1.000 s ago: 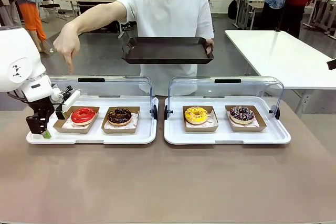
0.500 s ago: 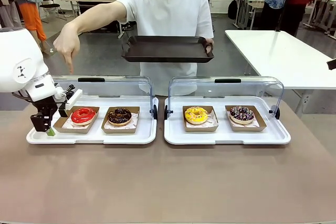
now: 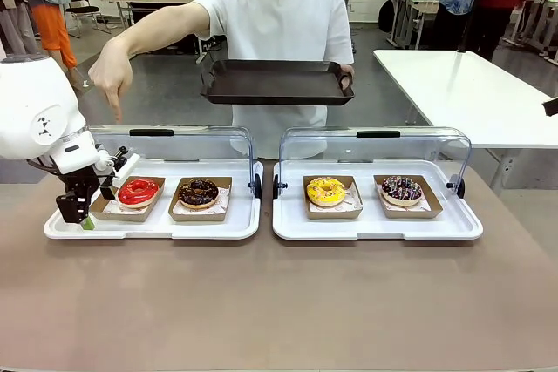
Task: Provide the desired donut to the person.
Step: Pick up and lift the Paper togo box containing the Donut pointed at by the person.
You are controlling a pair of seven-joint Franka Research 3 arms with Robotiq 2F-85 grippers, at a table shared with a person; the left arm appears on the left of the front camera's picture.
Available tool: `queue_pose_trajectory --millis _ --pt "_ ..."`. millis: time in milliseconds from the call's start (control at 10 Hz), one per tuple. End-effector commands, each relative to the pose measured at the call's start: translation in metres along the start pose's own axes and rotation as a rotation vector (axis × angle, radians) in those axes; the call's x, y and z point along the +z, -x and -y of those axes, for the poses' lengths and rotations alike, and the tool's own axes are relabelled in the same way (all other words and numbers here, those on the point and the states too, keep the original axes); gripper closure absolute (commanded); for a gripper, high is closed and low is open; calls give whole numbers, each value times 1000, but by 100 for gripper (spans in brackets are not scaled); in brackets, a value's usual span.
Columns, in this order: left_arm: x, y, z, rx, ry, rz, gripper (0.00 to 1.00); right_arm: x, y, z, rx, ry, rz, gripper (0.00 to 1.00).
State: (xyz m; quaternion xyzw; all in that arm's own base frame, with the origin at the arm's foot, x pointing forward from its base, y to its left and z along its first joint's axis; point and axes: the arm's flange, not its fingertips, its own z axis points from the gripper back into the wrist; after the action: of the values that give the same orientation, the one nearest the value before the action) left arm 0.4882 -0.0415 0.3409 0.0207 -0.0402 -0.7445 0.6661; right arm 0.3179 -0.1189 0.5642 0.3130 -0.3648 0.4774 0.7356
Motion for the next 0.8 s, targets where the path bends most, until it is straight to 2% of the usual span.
queue_pose_trajectory --millis 0,400,700 --pt "-6 2 -8 -1 -13 10 0 0 0 0 -7 -4 2 0" --pt "-14 2 -12 6 -12 -9 0 0 0 0 -7 -4 2 0" --pt "-14 5 -12 9 -24 -13 82 0 0 0 -7 -4 2 0"
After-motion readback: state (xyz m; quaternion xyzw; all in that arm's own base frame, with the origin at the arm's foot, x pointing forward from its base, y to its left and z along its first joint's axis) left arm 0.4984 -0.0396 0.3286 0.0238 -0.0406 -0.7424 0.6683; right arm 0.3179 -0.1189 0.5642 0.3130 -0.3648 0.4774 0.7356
